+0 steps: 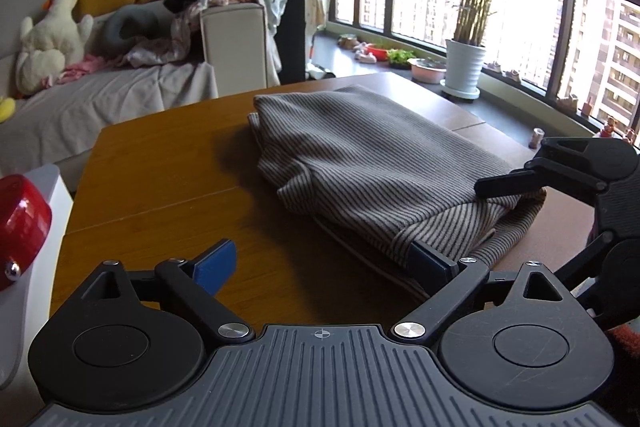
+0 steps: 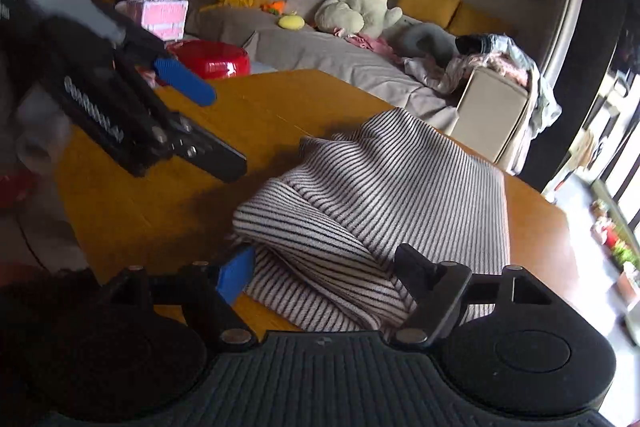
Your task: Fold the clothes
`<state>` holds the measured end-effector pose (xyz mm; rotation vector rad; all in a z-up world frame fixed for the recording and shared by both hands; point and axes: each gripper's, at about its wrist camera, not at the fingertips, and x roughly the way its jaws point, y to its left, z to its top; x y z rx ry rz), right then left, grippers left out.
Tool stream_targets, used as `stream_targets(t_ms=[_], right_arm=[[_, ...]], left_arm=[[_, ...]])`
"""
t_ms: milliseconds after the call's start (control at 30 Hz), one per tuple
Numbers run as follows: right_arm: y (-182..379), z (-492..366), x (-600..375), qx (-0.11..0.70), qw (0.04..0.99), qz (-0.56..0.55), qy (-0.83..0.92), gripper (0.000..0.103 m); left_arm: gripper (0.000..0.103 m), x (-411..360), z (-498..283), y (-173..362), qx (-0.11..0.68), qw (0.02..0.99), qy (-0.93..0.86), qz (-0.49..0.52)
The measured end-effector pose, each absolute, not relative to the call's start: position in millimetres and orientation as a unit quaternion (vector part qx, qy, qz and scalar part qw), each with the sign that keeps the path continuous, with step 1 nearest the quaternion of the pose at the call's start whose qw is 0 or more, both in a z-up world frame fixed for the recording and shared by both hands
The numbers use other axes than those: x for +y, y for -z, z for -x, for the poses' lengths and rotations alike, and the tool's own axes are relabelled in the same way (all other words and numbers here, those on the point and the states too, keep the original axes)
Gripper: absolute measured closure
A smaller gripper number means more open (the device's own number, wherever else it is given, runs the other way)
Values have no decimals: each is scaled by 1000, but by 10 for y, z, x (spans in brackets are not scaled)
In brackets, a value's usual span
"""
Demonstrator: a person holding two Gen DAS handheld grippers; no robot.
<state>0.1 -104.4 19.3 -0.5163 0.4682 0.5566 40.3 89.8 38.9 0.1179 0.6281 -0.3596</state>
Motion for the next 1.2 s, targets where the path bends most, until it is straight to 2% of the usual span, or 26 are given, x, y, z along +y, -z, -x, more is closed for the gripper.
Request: stream_targets(t_ms=[133, 400, 433, 467, 533, 633, 733, 833, 933, 1100, 1167, 1200], right_arm=[[-208, -35, -1136, 234, 910, 211, -268, 31], [-102, 42, -1018, 195, 891, 308, -269, 33], [-105, 24, -1001, 194, 892, 310, -266, 35], [-117, -2, -987, 194, 893, 309, -264, 52], [-208, -45, -1021, 196, 898, 292, -264, 74], [-548, -80, -1264, 199, 914, 218, -280, 79], [-638, -32, -1358, 224, 903, 199, -309, 81], [-372, 67, -1278, 269, 874, 224, -337, 83], [-261, 237, -1241, 243, 876, 252, -332, 77], [-551, 228, -1537, 247, 895, 179, -325, 67], [-648, 233, -1677, 236, 910, 176, -292, 56], [-673, 216, -1753, 233, 919, 176, -267, 54]], left_arm=[[5, 987, -416, -405, 305, 937, 166, -46], [5, 1210, -535, -391, 316, 938, 141, 1], [5, 1202, -552, -382, 319, 937, 141, 5], [5, 1192, -565, -377, 321, 936, 141, 7], [5, 1187, -553, -385, 320, 937, 142, 8], [5, 1233, -504, -404, 313, 939, 145, 11], [4, 1288, -527, -399, 313, 939, 141, 17], [4, 1252, -541, -440, 308, 939, 151, 27], [4, 1127, -517, -520, 299, 935, 185, 34], [5, 761, -459, -485, 299, 923, 241, 23], [20, 619, -441, -422, 301, 920, 249, 24], [36, 567, -452, -386, 305, 920, 245, 26]])
